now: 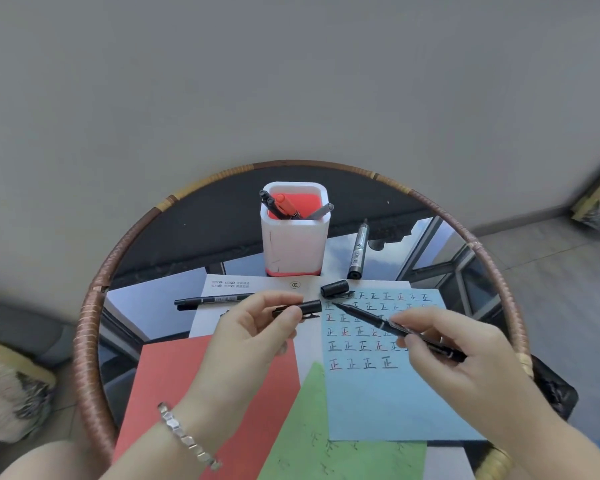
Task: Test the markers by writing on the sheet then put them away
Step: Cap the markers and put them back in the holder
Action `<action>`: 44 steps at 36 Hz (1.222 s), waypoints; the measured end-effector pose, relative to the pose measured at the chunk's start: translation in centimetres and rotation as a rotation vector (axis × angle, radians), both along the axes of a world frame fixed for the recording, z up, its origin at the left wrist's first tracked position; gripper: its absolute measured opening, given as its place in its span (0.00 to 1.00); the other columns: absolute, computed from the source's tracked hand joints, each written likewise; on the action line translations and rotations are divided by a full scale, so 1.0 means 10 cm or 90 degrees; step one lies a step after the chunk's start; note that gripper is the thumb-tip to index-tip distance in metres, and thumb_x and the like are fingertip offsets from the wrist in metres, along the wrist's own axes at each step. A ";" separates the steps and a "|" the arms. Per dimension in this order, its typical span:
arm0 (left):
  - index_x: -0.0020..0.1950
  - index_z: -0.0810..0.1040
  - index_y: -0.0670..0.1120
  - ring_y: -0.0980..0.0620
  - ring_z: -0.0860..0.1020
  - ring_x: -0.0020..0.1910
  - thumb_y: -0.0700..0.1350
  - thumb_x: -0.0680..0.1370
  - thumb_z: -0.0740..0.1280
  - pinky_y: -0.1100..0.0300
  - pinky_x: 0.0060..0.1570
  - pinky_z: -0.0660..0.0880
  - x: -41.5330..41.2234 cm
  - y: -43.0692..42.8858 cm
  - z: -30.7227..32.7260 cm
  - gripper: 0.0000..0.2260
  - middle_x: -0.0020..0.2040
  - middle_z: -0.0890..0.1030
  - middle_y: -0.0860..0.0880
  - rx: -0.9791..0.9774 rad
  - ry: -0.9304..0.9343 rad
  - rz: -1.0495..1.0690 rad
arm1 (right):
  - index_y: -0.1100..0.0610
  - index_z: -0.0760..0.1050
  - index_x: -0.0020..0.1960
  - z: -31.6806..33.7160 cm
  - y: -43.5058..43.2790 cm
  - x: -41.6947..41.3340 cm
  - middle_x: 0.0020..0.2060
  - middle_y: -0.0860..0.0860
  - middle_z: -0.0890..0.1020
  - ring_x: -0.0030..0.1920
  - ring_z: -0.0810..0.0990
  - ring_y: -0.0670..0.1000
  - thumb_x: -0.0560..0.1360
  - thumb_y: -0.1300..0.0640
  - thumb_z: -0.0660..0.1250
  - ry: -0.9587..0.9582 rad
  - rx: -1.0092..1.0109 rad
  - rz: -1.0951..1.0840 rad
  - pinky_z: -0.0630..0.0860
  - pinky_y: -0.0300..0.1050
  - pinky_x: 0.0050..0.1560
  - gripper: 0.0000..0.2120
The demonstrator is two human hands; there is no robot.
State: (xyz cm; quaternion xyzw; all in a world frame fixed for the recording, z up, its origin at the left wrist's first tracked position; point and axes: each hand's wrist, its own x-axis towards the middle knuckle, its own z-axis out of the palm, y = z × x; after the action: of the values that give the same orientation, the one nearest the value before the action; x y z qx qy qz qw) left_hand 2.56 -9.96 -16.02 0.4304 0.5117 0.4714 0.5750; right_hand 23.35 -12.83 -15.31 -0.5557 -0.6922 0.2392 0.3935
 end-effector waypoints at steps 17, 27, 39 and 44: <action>0.41 0.82 0.43 0.61 0.77 0.26 0.35 0.70 0.70 0.73 0.29 0.69 0.15 -0.06 0.19 0.05 0.25 0.79 0.54 0.073 0.100 -0.165 | 0.48 0.79 0.43 0.00 0.06 0.04 0.33 0.33 0.76 0.27 0.69 0.39 0.72 0.44 0.64 -0.149 0.155 0.101 0.65 0.25 0.33 0.10; 0.46 0.79 0.51 0.59 0.77 0.36 0.44 0.70 0.68 0.69 0.39 0.73 0.13 -0.02 0.19 0.06 0.40 0.78 0.54 0.514 0.310 -0.194 | 0.49 0.81 0.42 0.12 -0.03 -0.04 0.30 0.38 0.81 0.30 0.78 0.38 0.67 0.42 0.68 0.023 0.159 0.068 0.71 0.27 0.30 0.12; 0.36 0.83 0.45 0.55 0.79 0.31 0.39 0.58 0.74 0.66 0.31 0.75 0.30 -0.06 0.24 0.08 0.34 0.84 0.48 0.040 -0.105 -0.095 | 0.42 0.81 0.44 0.10 0.03 -0.03 0.35 0.35 0.83 0.34 0.82 0.38 0.63 0.35 0.68 0.101 0.077 0.042 0.75 0.28 0.35 0.15; 0.36 0.82 0.45 0.56 0.78 0.31 0.39 0.59 0.70 0.66 0.32 0.76 0.30 -0.10 0.23 0.07 0.34 0.84 0.49 0.050 -0.152 0.053 | 0.35 0.80 0.43 -0.02 0.08 -0.11 0.37 0.35 0.83 0.36 0.80 0.39 0.64 0.33 0.64 0.064 -0.016 0.049 0.72 0.27 0.36 0.12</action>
State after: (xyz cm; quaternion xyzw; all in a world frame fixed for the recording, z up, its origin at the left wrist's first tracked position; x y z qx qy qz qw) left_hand 5.60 -10.98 -13.68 0.3722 0.4380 0.5625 0.5944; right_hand 22.21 -12.04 -15.54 -0.5211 -0.6892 0.2906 0.4111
